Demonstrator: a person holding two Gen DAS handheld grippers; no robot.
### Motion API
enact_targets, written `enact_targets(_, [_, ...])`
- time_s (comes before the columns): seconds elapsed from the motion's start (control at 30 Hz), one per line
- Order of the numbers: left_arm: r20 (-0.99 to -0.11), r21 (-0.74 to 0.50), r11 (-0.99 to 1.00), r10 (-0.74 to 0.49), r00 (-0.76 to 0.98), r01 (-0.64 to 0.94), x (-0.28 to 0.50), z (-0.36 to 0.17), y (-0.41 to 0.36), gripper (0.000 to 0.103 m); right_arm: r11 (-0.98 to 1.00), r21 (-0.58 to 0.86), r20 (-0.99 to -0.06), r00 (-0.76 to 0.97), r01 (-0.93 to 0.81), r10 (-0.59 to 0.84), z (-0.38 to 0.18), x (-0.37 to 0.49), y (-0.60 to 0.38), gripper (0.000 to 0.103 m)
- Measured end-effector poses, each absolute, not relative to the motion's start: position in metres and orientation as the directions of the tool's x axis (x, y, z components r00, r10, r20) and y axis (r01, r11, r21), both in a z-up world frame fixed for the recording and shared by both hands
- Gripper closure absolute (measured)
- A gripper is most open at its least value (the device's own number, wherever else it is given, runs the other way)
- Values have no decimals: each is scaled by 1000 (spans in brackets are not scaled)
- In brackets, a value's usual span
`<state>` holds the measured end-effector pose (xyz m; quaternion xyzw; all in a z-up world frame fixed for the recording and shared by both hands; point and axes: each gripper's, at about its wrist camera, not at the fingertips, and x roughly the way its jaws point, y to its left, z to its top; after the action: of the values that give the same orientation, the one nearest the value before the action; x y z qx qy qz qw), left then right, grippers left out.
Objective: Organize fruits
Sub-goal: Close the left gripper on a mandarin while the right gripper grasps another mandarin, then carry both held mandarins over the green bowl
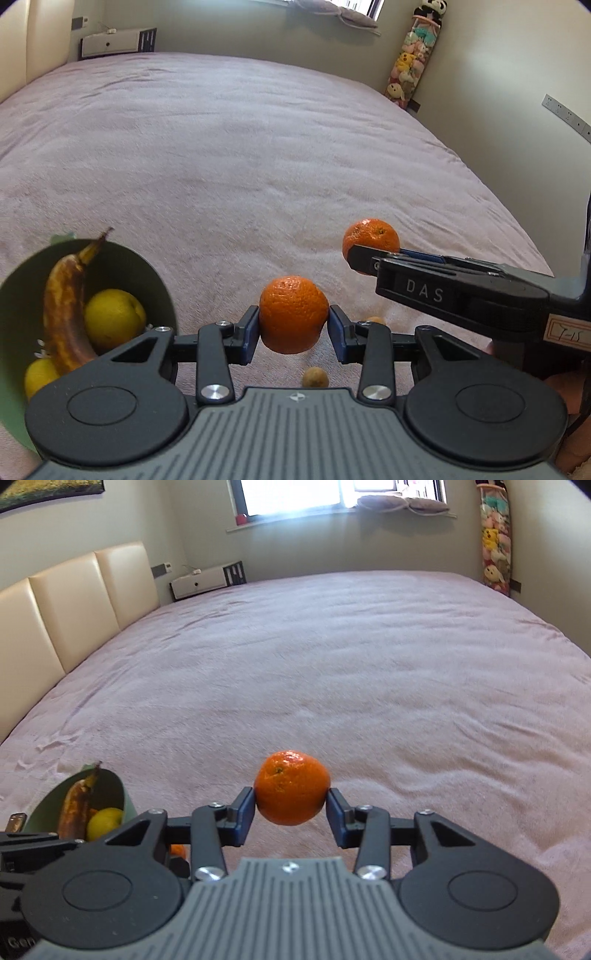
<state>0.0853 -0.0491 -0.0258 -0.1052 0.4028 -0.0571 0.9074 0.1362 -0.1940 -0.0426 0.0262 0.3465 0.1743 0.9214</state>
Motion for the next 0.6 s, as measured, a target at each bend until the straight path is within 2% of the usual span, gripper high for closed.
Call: enact_targets(0.6, [-698, -216, 972, -84, 711, -97, 46, 12, 11, 59, 870, 138, -583, 671, -474, 458, -9, 89, -140, 64])
